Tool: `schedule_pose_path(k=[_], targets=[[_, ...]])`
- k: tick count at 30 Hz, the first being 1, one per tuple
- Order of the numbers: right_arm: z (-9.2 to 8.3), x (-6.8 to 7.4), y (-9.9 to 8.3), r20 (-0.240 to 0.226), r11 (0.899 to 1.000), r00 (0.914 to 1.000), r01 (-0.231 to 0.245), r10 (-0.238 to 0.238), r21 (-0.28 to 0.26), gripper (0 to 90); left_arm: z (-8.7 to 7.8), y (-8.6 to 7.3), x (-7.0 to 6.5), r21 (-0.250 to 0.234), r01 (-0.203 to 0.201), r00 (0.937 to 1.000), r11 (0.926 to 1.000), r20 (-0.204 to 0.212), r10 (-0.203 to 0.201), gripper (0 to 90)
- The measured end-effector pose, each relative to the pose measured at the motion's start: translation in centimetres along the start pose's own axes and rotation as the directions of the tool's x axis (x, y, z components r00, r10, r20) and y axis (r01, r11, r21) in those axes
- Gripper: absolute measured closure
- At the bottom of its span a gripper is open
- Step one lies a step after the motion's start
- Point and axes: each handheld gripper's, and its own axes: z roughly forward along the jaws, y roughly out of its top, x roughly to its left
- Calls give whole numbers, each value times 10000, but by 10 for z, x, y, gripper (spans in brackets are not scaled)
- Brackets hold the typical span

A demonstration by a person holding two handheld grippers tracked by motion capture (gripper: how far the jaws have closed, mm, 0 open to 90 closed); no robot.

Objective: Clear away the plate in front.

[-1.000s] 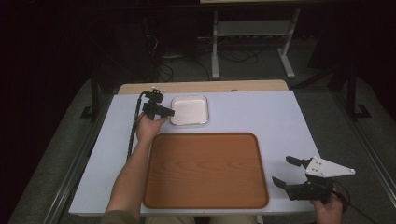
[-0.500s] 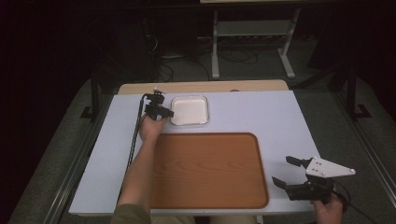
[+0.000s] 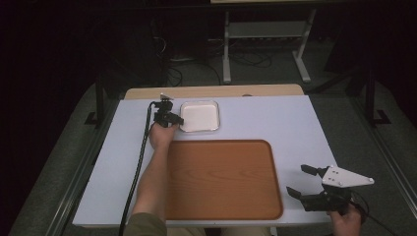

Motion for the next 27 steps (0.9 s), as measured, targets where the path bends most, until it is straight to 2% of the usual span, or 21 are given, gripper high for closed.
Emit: schedule_pose_path(k=[4,7,12,19,20,27], targets=[[0,0,0,-22,10000,10000,13,-13,28,130,0,0,2,13,311,9995,9995,92,-311,809],[0,0,0,-41,10000,10000,21,-21,60,130,0,0,3,-74,399,9991,9992,133,-398,838],[0,0,0,-36,10000,10000,38,-38,64,130,1,0,5,-210,817,9961,9964,354,-809,868],[0,0,0,-42,10000,10000,17,-17,80,130,2,-2,8,-368,1321,9894,9906,663,-1295,884],[0,0,0,-47,10000,10000,18,-17,83,130,2,-2,8,-403,1448,9869,9886,771,-1415,885],[1,1,0,-57,9999,10000,43,-43,107,130,-3,-1,6,-739,1221,9913,9898,580,-1179,887]])
